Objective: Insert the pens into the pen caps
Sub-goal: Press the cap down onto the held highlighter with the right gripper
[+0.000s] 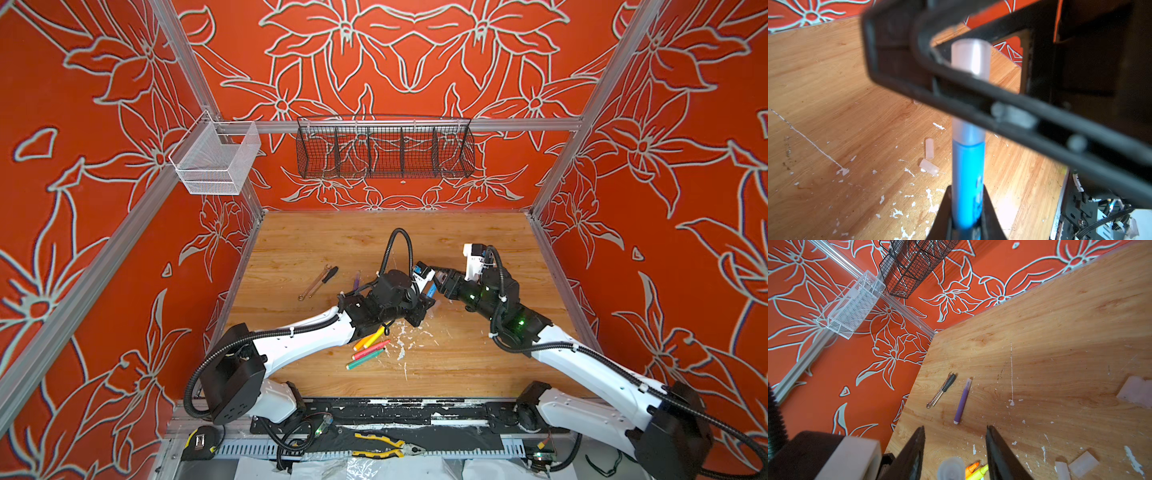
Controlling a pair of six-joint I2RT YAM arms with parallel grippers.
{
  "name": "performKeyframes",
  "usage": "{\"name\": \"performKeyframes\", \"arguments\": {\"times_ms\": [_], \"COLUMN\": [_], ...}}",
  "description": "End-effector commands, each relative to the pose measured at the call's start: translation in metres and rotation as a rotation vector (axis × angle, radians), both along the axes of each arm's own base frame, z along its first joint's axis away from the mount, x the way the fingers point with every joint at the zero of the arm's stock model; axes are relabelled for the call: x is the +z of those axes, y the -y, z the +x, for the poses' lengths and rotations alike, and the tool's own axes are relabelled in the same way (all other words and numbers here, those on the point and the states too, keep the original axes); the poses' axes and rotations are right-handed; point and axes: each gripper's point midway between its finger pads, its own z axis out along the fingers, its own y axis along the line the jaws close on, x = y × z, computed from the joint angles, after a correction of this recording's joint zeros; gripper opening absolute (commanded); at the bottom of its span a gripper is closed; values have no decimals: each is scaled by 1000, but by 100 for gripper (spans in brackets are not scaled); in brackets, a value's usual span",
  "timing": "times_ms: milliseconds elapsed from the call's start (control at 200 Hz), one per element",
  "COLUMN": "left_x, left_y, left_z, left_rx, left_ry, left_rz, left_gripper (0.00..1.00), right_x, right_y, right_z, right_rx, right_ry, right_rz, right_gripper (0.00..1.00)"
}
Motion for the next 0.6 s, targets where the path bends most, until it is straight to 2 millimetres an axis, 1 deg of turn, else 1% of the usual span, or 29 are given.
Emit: {"name": "performKeyframes", "arguments": {"times_ms": [0, 105, 270, 375, 430, 505, 595], "left_x": [5, 3, 3, 5, 6, 7, 18], "left_y": [5, 6, 4, 0, -3, -10, -23], "left_z": [1, 2, 4, 7, 10, 16, 27], "left_rx": [-14, -15, 0, 33, 53, 83, 137], "left_ry": [27, 25, 28, 28, 27, 23, 40], "left_rz": [3, 11, 10, 7, 9, 9, -3], "left_gripper": [0, 0, 0, 0, 0, 0, 0], "right_x": [19, 18, 11, 3, -2, -11, -19], "right_y": [2, -1, -6, -11, -16, -23, -35], "right_z": [-1, 0, 2, 1, -1, -3, -6], "right_rx": [-1, 10, 28, 48, 63, 79, 105], "right_ry": [34, 29, 9, -7, -11, -10, -18], "right_rz": [28, 30, 31, 36, 44, 56, 61], "right_gripper": [44, 36, 17, 5, 2, 1, 0]}}
